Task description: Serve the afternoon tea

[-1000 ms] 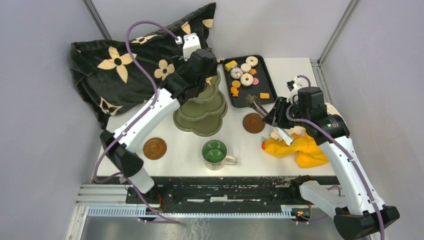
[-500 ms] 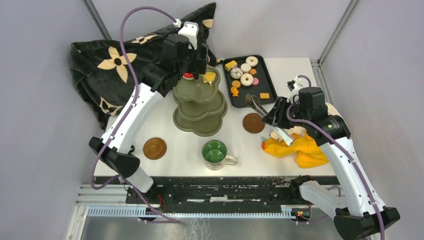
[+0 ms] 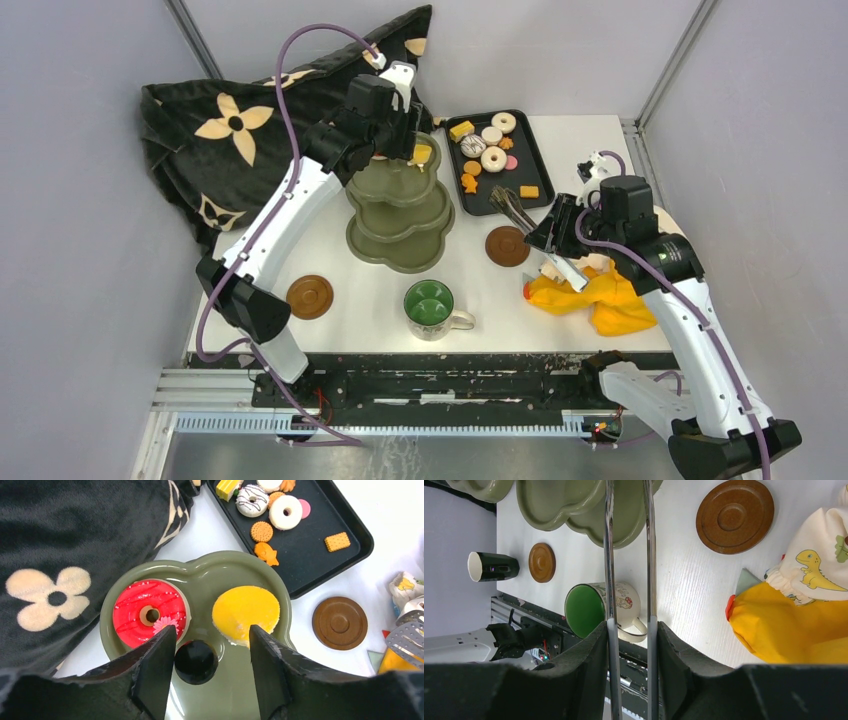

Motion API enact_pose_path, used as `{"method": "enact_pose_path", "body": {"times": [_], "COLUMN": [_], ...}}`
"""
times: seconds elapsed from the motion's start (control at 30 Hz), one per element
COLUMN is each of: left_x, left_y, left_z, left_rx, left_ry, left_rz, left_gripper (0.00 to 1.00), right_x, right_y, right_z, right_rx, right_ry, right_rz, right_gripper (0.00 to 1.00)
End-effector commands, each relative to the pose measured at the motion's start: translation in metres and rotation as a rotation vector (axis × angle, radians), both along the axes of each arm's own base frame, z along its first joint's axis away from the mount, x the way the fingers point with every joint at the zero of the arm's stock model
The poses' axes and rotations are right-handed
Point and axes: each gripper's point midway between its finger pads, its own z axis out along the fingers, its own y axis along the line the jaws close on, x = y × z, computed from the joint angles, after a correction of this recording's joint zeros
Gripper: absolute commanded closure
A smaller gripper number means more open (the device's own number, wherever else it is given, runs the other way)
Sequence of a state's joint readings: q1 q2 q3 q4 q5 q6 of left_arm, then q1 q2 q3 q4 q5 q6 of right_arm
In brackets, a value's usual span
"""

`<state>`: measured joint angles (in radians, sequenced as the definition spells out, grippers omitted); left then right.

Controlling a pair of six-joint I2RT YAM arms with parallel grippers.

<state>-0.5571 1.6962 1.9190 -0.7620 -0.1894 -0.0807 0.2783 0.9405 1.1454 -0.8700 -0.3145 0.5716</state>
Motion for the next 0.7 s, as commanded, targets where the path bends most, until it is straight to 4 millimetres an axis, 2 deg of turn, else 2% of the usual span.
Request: {"method": "enact_pose_path", "body": {"times": [0.0,0.07,0.17,0.23,0.37,0.5,0.6,0.67], "left_x": [-0.002,-0.002,-0.002,-0.002,-0.002,-0.002,-0.003,-0.003], "left_y": [0.012,0.014,0.021,0.021,0.023,0.027,0.031,0.036], "left_z": [0.019,0.016,0.014,0.013,0.017,0.016,0.019,0.026], "left_rx": [0.020,0.034,0.049,0.047,0.040,0.049,0.043,0.029], "left_ry": [-0.066,-0.056,-0.049,-0.050,-0.062,-0.059,-0.064,-0.078], "left_rz": [0.003,0.013,0.047,0.051,0.070,0.085,0.114,0.148], "left_gripper": [0.40,0.40,0.33,0.36,0.61,0.76,0.94,0.97], "right_x": [0.011,0.013,0.015,0.016,0.016,0.017,0.018,0.018], "right_y": [0.004,0.005,0.007,0.007,0.007,0.007,0.008,0.008], "right_z": [0.019,0.018,0.016,0.015,0.014,0.013,0.014,0.014], "right_rx": [0.034,0.036,0.040,0.041,0.043,0.043,0.047,0.045], "right_ry": [-0.079,-0.080,-0.072,-0.069,-0.069,-0.071,-0.071,-0.071], "right_rz": [0.002,0.005,0.009,0.010,0.006,0.002,0.005,0.004], "right_gripper": [0.58,0.58,0.58,0.58,0.58,0.58,0.58,0.58]}}
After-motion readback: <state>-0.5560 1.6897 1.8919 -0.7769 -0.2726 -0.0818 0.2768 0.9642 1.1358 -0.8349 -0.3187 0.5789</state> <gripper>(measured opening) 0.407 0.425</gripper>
